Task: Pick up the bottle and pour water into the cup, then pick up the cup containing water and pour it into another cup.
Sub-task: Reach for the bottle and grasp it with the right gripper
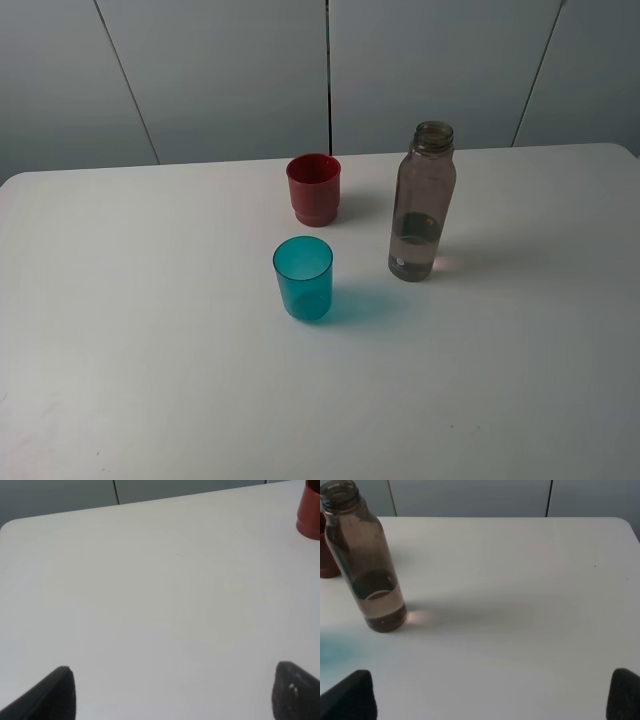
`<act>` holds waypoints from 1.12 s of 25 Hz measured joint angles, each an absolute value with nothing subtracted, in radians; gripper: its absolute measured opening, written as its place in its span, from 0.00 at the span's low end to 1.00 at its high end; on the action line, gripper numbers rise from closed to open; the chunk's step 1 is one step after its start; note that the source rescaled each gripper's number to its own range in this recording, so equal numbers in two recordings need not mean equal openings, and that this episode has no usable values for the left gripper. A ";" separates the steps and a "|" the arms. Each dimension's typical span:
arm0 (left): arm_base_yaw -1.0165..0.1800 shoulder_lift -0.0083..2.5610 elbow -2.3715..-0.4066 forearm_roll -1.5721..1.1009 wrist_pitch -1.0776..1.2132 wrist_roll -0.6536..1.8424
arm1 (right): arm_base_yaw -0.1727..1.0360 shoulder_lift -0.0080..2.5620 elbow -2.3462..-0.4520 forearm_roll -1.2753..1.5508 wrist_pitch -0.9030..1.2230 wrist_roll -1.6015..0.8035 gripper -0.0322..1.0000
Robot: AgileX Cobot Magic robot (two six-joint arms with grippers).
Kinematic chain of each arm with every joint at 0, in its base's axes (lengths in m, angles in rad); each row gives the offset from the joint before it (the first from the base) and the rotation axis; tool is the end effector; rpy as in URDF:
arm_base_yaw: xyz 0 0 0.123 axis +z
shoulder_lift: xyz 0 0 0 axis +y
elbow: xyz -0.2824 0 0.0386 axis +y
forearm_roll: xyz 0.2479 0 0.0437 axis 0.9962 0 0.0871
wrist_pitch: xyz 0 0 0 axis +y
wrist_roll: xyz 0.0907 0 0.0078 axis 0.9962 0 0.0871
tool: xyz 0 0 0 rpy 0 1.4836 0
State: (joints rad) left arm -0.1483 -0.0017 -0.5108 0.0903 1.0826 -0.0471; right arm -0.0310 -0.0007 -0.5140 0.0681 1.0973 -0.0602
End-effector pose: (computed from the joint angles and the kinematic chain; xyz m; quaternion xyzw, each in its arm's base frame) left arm -0.0063 0.0083 0.2786 0.0407 0.8538 -0.0056 0.5189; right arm -0.0081 0.0058 0.2782 -0.0147 0.8583 0.0106 0.5129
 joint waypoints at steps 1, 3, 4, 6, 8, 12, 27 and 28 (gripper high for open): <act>-0.148 -0.002 -0.511 0.090 1.083 -0.047 | -0.031 -0.001 -0.514 0.068 1.097 -0.060 1.00; -0.148 -0.002 -0.511 0.090 1.083 -0.047 | -0.031 -0.001 -0.514 0.068 1.097 -0.060 1.00; -0.148 -0.002 -0.511 0.090 1.083 -0.047 | -0.031 -0.001 -0.514 0.068 1.097 -0.060 1.00; -0.148 -0.002 -0.511 0.090 1.083 -0.047 | -0.031 -0.001 -0.514 0.068 1.097 -0.060 1.00; -0.148 -0.002 -0.511 0.090 1.083 -0.047 | -0.031 -0.001 -0.514 0.068 1.097 -0.060 1.00; -0.148 -0.002 -0.511 0.090 1.083 -0.047 | -0.031 -0.001 -0.514 0.068 1.097 -0.060 1.00; -0.148 -0.002 -0.511 0.090 1.083 -0.047 | -0.031 -0.001 -0.514 0.068 1.097 -0.060 1.00; -0.148 -0.002 -0.511 0.090 1.083 -0.047 | -0.031 -0.001 -0.514 0.068 1.097 -0.060 1.00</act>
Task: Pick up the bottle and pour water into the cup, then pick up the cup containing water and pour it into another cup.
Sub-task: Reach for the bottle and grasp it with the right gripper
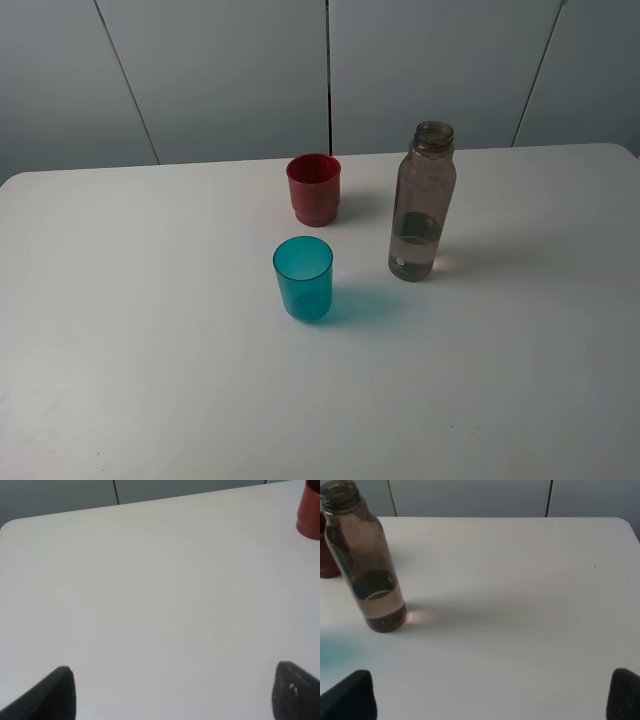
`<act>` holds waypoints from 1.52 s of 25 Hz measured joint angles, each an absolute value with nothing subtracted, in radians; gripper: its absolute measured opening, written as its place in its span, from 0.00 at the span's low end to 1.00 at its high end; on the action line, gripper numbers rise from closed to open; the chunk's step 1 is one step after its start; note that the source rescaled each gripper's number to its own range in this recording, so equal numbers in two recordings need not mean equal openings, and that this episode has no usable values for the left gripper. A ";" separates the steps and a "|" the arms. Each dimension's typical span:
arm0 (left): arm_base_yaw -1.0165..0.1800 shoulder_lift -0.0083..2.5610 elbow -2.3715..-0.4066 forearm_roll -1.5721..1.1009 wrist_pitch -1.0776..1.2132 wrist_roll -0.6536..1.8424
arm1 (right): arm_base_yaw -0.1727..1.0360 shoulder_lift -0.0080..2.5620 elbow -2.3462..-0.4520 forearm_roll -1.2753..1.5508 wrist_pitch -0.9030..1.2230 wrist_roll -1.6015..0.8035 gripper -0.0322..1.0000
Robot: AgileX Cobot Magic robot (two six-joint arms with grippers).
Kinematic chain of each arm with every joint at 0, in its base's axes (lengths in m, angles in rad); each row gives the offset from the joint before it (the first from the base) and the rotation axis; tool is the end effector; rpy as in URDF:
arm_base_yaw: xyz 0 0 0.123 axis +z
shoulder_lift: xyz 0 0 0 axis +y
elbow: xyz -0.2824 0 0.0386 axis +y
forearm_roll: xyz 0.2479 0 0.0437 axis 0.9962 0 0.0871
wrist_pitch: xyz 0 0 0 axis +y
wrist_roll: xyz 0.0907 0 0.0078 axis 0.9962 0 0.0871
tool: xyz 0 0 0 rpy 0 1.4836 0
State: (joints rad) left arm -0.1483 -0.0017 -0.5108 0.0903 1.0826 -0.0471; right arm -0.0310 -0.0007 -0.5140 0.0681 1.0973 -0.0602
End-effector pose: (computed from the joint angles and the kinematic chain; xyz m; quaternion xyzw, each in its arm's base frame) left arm -0.0063 0.0083 0.2786 0.0407 0.8538 -0.0056 0.5189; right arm -0.0081 0.0058 0.2782 -0.0147 0.8583 0.0106 0.5129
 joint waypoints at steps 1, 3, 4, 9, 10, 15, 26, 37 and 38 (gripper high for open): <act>-0.148 -0.002 -0.511 0.090 1.083 -0.047 | -0.031 -0.001 -0.514 0.068 1.097 -0.060 1.00; -0.148 -0.002 -0.511 0.090 1.083 -0.047 | -0.031 -0.001 -0.514 0.068 1.097 -0.060 1.00; -0.148 -0.002 -0.511 0.090 1.083 -0.047 | -0.031 -0.001 -0.514 0.068 1.097 -0.060 1.00; -0.148 -0.002 -0.511 0.090 1.083 -0.047 | -0.031 -0.001 -0.514 0.068 1.097 -0.060 1.00; -0.148 -0.002 -0.511 0.090 1.083 -0.047 | -0.031 -0.001 -0.514 0.068 1.097 -0.060 1.00; -0.148 -0.002 -0.511 0.090 1.083 -0.047 | -0.031 0.048 -0.536 0.071 1.148 -0.060 1.00; -0.148 -0.002 -0.511 0.090 1.083 -0.047 | -0.031 0.574 -0.699 0.206 0.828 -0.060 1.00; -0.148 -0.002 -0.511 0.090 1.083 -0.047 | 0.376 0.679 -0.204 0.155 -0.114 0.041 1.00; -0.148 -0.002 -0.511 0.090 1.083 -0.047 | 0.404 0.690 -0.180 0.148 -0.143 0.035 1.00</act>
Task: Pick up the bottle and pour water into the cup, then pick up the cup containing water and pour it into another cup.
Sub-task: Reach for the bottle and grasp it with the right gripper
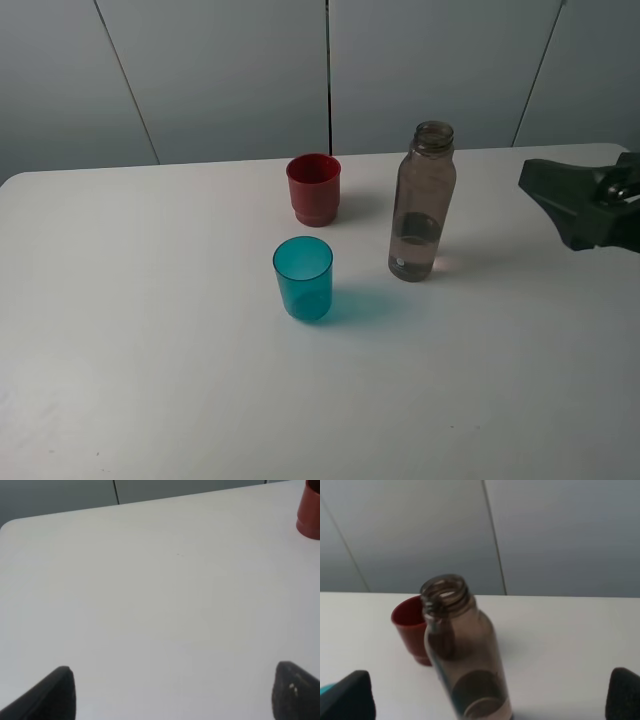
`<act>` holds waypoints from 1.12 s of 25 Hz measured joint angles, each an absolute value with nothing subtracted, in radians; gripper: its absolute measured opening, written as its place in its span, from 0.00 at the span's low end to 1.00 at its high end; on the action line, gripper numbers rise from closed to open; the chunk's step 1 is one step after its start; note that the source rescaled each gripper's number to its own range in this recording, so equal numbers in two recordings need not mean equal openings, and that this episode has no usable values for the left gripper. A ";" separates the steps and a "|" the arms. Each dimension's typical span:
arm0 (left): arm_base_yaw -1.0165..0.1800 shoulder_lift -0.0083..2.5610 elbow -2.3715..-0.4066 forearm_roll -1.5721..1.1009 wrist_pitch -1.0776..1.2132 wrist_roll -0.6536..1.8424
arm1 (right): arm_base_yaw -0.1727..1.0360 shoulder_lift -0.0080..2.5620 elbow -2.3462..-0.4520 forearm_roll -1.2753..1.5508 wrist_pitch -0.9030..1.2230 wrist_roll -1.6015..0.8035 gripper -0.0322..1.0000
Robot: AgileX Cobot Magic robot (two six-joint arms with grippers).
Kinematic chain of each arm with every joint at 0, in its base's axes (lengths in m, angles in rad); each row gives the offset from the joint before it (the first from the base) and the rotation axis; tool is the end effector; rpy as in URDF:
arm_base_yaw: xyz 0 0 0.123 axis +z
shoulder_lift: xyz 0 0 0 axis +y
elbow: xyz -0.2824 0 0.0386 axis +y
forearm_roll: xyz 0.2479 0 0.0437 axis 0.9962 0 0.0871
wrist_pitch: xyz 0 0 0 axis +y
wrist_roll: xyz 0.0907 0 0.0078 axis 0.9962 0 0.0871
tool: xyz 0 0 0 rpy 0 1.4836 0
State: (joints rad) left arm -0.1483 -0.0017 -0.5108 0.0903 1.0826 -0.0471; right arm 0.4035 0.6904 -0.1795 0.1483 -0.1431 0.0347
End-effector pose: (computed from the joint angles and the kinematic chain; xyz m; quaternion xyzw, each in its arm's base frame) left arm -0.0063 0.0083 0.2786 0.0407 0.8538 -0.0056 0.5189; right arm 0.1220 0.0500 0.2240 -0.0823 0.7952 0.1651 0.5775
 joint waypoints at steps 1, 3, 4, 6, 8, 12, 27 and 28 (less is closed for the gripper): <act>-0.148 -0.002 -0.511 0.090 1.083 -0.047 | 0.423 0.707 -0.165 0.144 -0.152 0.026 1.00; -0.148 -0.002 -0.511 0.090 1.083 -0.047 | 0.441 0.753 -0.156 0.142 -0.164 0.016 1.00; -0.148 -0.002 -0.511 0.090 1.083 -0.047 | 0.441 0.784 -0.154 0.142 -0.177 0.014 1.00; -0.148 -0.002 -0.511 0.090 1.083 -0.047 | 0.443 0.849 -0.152 0.142 -0.228 0.007 1.00; -0.148 -0.002 -0.511 0.090 1.083 -0.047 | 0.447 0.930 -0.152 0.139 -0.292 0.000 1.00; -0.148 -0.002 -0.511 0.090 1.083 -0.047 | 0.447 1.114 -0.152 0.097 -0.486 0.000 1.00; -0.148 -0.002 -0.511 0.090 1.083 -0.047 | 0.448 1.694 -0.180 -0.012 -1.184 0.038 1.00; -0.148 -0.002 -0.511 0.090 1.083 -0.047 | 0.448 1.724 -0.193 -0.012 -1.191 0.038 1.00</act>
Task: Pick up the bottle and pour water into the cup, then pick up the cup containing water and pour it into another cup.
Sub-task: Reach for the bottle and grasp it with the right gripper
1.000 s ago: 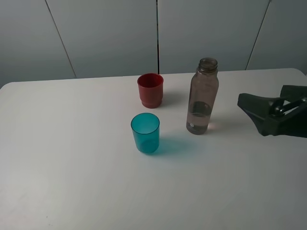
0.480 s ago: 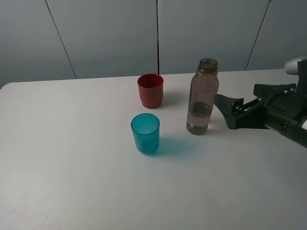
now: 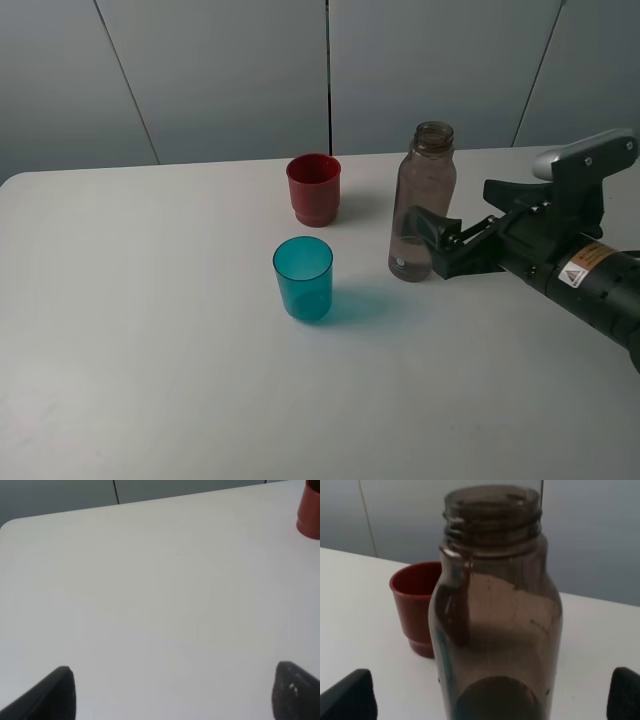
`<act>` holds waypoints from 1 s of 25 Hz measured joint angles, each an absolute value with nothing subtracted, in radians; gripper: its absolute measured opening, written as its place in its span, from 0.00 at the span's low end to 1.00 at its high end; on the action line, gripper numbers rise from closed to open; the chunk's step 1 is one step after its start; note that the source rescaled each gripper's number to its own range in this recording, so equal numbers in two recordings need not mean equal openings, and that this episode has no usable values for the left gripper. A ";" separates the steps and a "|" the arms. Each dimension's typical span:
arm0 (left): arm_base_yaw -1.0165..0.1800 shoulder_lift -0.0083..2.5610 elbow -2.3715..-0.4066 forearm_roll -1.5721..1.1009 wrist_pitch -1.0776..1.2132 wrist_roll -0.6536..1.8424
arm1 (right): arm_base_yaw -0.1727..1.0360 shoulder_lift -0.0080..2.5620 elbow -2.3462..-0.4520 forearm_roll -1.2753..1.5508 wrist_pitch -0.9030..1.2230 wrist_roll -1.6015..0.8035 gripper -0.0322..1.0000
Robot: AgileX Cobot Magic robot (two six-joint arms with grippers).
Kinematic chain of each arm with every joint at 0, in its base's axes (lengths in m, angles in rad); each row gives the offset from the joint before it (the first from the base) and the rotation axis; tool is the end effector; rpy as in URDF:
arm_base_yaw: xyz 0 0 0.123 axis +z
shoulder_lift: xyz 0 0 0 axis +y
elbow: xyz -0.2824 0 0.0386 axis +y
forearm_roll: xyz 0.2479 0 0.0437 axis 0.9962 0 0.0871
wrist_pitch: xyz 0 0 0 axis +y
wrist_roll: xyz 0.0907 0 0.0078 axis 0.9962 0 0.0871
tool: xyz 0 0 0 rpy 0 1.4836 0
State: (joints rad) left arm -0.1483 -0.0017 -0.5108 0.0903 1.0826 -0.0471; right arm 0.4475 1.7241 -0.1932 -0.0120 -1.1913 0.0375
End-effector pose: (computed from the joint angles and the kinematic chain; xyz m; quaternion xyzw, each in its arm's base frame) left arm -0.0063 0.0083 0.2786 0.0407 0.8538 -0.0056 0.5189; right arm 0.2005 0.0974 0.1274 -0.1660 0.7729 0.1500 0.5938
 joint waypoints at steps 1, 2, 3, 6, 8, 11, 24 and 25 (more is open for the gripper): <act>-0.148 -0.002 -0.511 0.090 1.083 -0.047 | 0.448 1.753 -0.206 -0.012 -1.193 0.038 1.00; -0.148 -0.002 -0.511 0.090 1.083 -0.047 | 0.448 1.778 -0.221 -0.012 -1.192 0.038 1.00; -0.148 -0.002 -0.511 0.090 1.083 -0.047 | 0.448 1.799 -0.234 -0.012 -1.195 0.038 1.00; -0.148 -0.002 -0.511 0.090 1.083 -0.047 | 0.448 1.854 -0.284 -0.008 -1.197 0.031 1.00; -0.148 -0.002 -0.511 0.090 1.083 -0.047 | 0.448 1.881 -0.314 -0.008 -1.197 0.025 1.00; -0.148 -0.002 -0.511 0.090 1.083 -0.047 | 0.448 1.914 -0.355 0.000 -1.198 0.017 1.00; -0.148 -0.002 -0.511 0.090 1.083 -0.045 | 0.448 2.015 -0.479 0.000 -1.206 0.011 1.00; -0.148 -0.002 -0.511 0.090 1.083 -0.045 | 0.448 2.015 -0.479 0.000 -1.206 0.011 0.94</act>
